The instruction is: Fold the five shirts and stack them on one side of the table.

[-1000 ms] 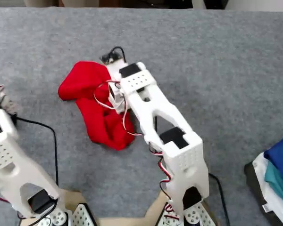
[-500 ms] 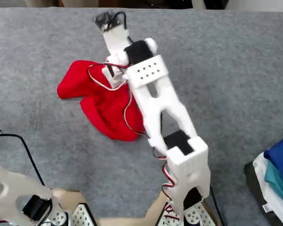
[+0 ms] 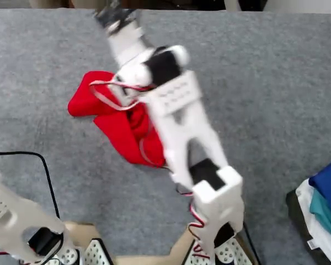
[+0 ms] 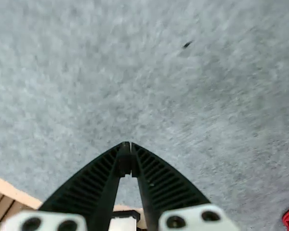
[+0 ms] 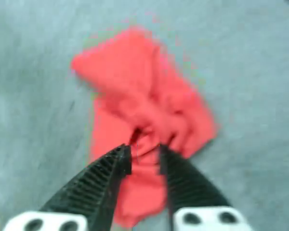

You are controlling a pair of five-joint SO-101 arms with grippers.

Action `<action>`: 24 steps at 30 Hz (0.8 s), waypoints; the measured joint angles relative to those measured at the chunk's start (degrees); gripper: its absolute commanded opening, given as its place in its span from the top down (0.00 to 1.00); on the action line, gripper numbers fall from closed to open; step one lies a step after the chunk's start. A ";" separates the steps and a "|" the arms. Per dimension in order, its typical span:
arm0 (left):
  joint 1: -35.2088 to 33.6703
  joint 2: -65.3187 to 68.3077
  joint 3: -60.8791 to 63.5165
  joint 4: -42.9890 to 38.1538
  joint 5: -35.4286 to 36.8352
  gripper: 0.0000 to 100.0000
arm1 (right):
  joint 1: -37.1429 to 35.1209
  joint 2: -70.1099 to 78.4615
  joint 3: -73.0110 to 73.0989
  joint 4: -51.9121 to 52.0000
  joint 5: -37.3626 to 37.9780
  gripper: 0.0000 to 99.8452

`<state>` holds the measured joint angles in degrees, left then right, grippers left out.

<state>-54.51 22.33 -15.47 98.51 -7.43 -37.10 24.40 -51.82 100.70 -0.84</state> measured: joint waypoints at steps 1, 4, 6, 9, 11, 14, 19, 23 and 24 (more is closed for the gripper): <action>-0.35 -0.88 1.05 -0.53 -0.44 0.98 | -0.97 1.32 1.58 0.00 0.00 0.67; -2.20 -3.69 4.75 -2.64 -3.34 0.98 | -2.81 6.59 3.87 -1.23 0.00 0.67; -4.04 -5.71 8.00 -5.01 -4.84 0.98 | -3.16 10.73 4.04 -3.25 0.00 0.67; -6.59 -8.88 13.19 -8.88 -6.51 0.98 | -3.16 16.44 4.04 -6.51 0.00 0.68; -7.82 -10.81 17.05 -11.34 -7.47 0.98 | -3.16 18.81 4.04 -8.18 0.00 0.69; -8.44 -13.19 21.63 -14.07 -8.53 0.98 | -3.08 21.36 4.04 -9.76 -0.79 0.70; -8.53 -16.79 26.90 -16.97 -9.14 0.98 | -2.64 25.85 2.11 -10.81 -3.25 0.74; -8.53 -19.08 29.71 -18.64 -9.14 0.98 | -1.76 30.42 -1.58 -10.81 -3.43 0.80; -8.53 -19.34 30.24 -19.16 -9.14 0.98 | -1.76 31.38 -2.46 -10.73 -3.43 0.81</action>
<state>-63.03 2.99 14.77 79.34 -16.57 -38.86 55.78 -54.29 89.98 -4.26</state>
